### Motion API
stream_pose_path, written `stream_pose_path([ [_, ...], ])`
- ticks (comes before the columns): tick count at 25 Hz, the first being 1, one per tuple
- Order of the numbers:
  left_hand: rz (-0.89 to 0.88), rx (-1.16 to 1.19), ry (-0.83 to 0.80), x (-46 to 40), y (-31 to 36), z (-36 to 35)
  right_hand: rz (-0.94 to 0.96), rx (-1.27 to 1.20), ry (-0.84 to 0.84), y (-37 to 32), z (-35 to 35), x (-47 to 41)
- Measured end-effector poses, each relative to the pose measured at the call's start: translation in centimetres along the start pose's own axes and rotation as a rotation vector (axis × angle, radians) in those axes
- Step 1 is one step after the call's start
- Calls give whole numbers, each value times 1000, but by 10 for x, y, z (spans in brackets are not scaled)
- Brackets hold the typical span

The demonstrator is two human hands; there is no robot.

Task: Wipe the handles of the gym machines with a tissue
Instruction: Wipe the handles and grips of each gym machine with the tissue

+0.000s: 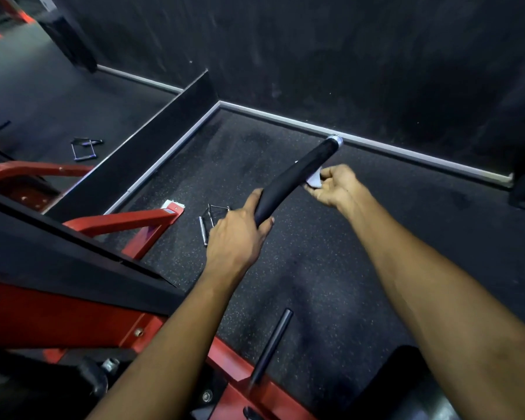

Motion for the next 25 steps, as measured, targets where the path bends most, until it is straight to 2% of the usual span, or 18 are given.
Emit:
stream_pose_path([
  [2, 1, 4, 1, -1, 2, 0, 20, -56, 66, -16, -2, -2],
  [4, -3, -12, -13, 1, 6, -3, 95, -222, 144, -25, -3, -8],
  [5, -1, -19, -18, 2, 6, -4, 116, -217, 132, -22, -2, -10],
  [7, 13, -16, -25, 4, 6, -3, 142, -29, 123, -8, 0, -5],
  [8, 17, -12, -24, 4, 6, -2, 195, 127, 188, -5, 3, -1],
  [10, 21, -6, -19, 2, 5, -1, 465, 575, 446, -12, 11, 6],
  [11, 20, -6, -20, 1, 5, -2, 640, 797, 481, -15, 14, 9],
  [12, 18, -10, -27, 1, 5, -3, 837, 1008, 372, -10, 14, 14],
  [13, 15, -17, -34, 2, 6, -5, 1048, 1181, 195, 1, 14, 18],
  [15, 15, -16, -37, 4, 5, -5, 1437, 1424, -119, 35, 20, 19],
  [16, 19, -8, -33, 3, 5, -5, 1574, 1525, -212, 38, 24, 15],
  [17, 21, 0, -30, 1, 4, -5, 1586, 1601, -250, 30, 25, 10],
  [18, 21, 4, -29, 1, 3, -5, 1482, 1656, -180, 16, 25, 4],
  [21, 15, -9, -34, 3, 4, -8, 1011, 1660, 173, -19, 22, -7],
  [22, 11, -21, -35, 3, 4, -9, 952, 1643, 202, -13, 18, 0],
  [23, 9, -29, -37, 4, 3, -10, 1018, 1620, 156, 0, 14, 9],
  [25, 9, -22, -33, 4, 2, -10, 1310, 1625, -136, 37, 18, 34],
])
Point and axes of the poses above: each hand's wrist, its own x-axis away from the middle knuckle, its own z-axis out of the back of the hand, y = z × x, the point moved 1 cm from there along -x, towards the middle knuckle, and after that the axes turned 6 degrees about x, right-handed, at the moved point
